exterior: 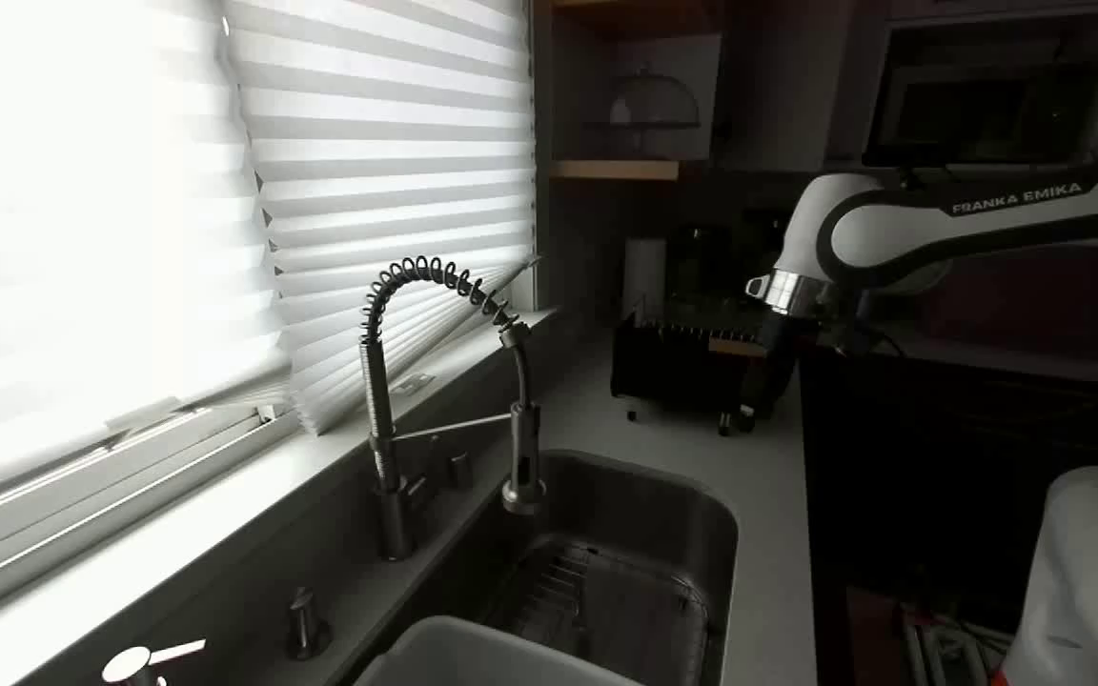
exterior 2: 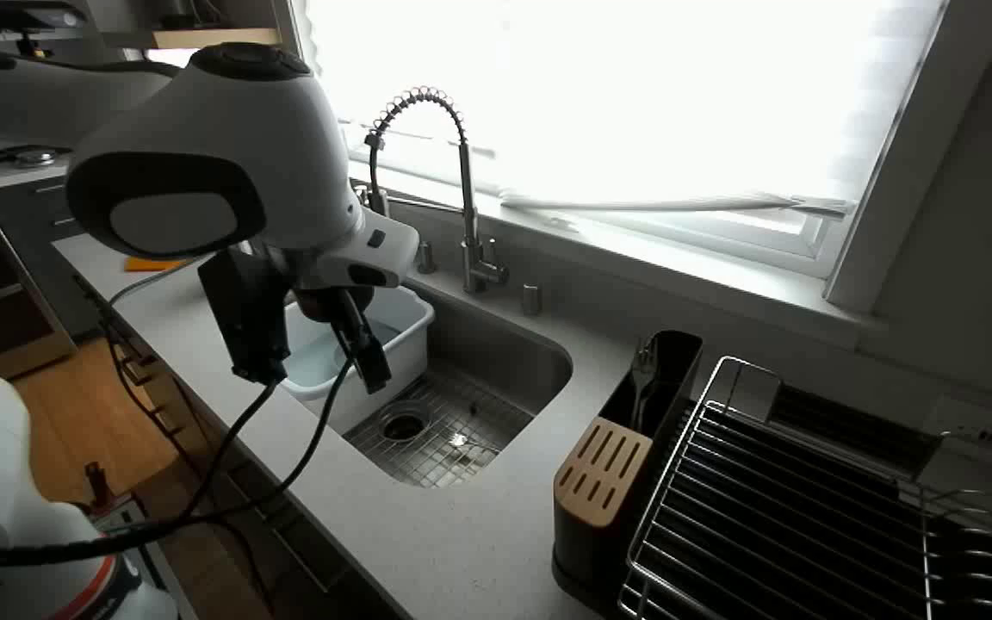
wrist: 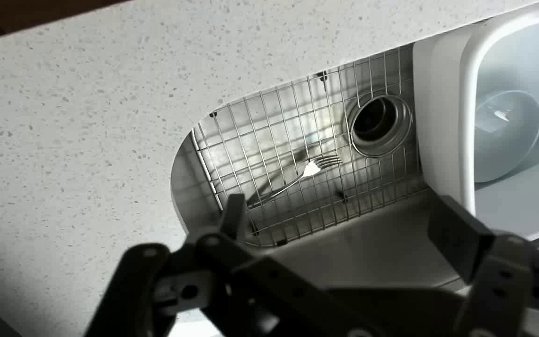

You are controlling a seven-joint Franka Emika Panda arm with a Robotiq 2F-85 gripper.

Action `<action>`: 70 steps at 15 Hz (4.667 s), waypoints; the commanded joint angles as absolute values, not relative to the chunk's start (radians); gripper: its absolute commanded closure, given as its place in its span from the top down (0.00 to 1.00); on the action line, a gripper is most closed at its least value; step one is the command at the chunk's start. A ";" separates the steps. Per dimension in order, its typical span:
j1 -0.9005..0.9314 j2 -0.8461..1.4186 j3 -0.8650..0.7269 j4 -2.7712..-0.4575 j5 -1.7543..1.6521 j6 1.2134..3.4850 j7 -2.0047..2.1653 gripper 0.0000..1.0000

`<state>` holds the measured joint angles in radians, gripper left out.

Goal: Move the silver fork and spoon in the cutlery holder backwards

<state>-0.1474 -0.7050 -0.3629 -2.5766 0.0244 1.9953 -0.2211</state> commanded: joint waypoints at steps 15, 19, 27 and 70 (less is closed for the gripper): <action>-0.200 -0.543 -0.245 -2.513 0.078 2.437 0.041 1.00; -0.287 -0.422 -0.163 -2.462 0.022 2.667 0.216 1.00; -0.661 -0.243 0.076 -2.351 -0.329 2.811 0.755 1.00; -0.308 0.081 -0.266 -1.970 -0.631 2.483 1.084 0.74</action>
